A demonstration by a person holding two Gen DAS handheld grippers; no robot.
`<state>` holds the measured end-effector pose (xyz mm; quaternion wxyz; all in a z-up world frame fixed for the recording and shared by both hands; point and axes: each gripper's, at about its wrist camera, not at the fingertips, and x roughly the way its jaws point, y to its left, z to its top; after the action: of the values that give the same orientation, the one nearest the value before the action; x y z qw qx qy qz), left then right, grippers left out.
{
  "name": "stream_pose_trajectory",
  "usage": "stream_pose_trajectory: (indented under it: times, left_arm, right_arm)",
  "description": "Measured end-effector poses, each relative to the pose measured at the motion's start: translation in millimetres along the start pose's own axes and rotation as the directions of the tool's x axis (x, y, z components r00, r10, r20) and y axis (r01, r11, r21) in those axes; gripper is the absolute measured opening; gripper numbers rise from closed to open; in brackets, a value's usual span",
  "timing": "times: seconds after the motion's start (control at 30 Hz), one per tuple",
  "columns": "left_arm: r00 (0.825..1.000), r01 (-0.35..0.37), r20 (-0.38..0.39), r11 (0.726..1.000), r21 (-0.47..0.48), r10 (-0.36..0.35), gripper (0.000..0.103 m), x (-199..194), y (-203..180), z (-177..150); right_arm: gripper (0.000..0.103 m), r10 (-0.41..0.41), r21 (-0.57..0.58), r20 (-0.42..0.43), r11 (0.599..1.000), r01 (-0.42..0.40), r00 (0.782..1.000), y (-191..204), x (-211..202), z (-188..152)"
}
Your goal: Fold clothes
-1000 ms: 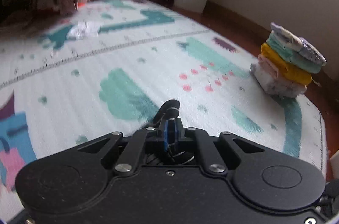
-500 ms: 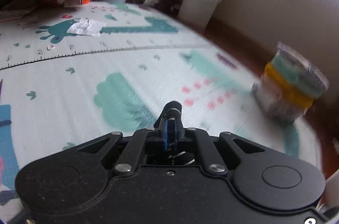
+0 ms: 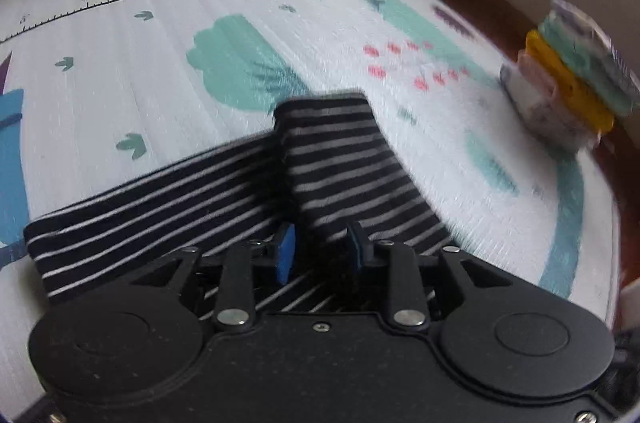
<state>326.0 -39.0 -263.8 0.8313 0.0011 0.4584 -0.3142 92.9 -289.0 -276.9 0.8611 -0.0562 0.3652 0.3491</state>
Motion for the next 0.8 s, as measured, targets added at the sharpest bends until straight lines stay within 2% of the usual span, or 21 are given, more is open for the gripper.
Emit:
stream_pose_trajectory:
  times: [0.07, 0.13, 0.2, 0.27, 0.33, 0.43, 0.53, 0.73, 0.8]
  left_arm:
    - [0.999, 0.035, 0.002, 0.998, -0.057, -0.035, 0.026, 4.2, 4.0, -3.1]
    - [0.996, 0.090, 0.009, 0.991, -0.103, -0.090, 0.026, 6.9, 4.1, -7.4]
    - [0.993, 0.120, 0.001, 0.987, -0.104, -0.121, 0.026, 7.2, -0.9, -12.8]
    - [0.984, 0.177, 0.020, 0.966, -0.189, -0.176, 0.026, 3.2, 5.3, -21.2]
    - [0.974, 0.226, 0.033, 0.943, -0.244, -0.225, 0.026, -1.9, 10.5, -31.0]
    - [0.965, 0.253, -0.018, 0.945, -0.208, -0.262, 0.026, -5.2, 3.2, -41.1]
    - [0.955, 0.271, -0.073, 0.947, -0.173, -0.287, 0.026, -7.5, -8.2, -48.9]
    - [0.945, 0.282, -0.119, 0.942, -0.180, -0.306, 0.026, -16.7, -13.2, -60.9]
    - [0.942, 0.282, -0.123, 0.935, -0.213, -0.312, 0.026, -18.2, -7.6, -66.7]
  right_arm:
    - [0.048, 0.002, 0.035, 0.014, 0.999, -0.003, 1.000, -3.2, 0.1, 2.8]
    - [0.048, 0.016, 0.118, 0.020, 0.993, -0.018, 1.000, -12.0, 1.3, 5.1]
    - [0.047, 0.029, 0.184, 0.016, 0.982, -0.032, 0.999, -20.3, 3.2, 4.9]
    - [0.039, 0.047, 0.253, 0.009, 0.966, -0.048, 0.999, -30.2, 5.1, 2.5]
    - [0.036, 0.070, 0.335, 0.010, 0.940, -0.070, 0.997, -40.6, 6.6, -1.0]
    - [0.028, 0.087, 0.433, 0.021, 0.897, -0.088, 0.996, -54.0, 7.7, -6.4]
    - [0.028, 0.092, 0.431, 0.022, 0.898, -0.092, 0.996, -54.1, 8.6, -7.7]
    - [0.028, 0.098, 0.454, 0.028, 0.885, -0.100, 0.995, -57.0, 10.4, -8.1]
    - [0.027, 0.099, 0.456, 0.028, 0.884, -0.101, 0.995, -56.9, 10.7, -6.8]
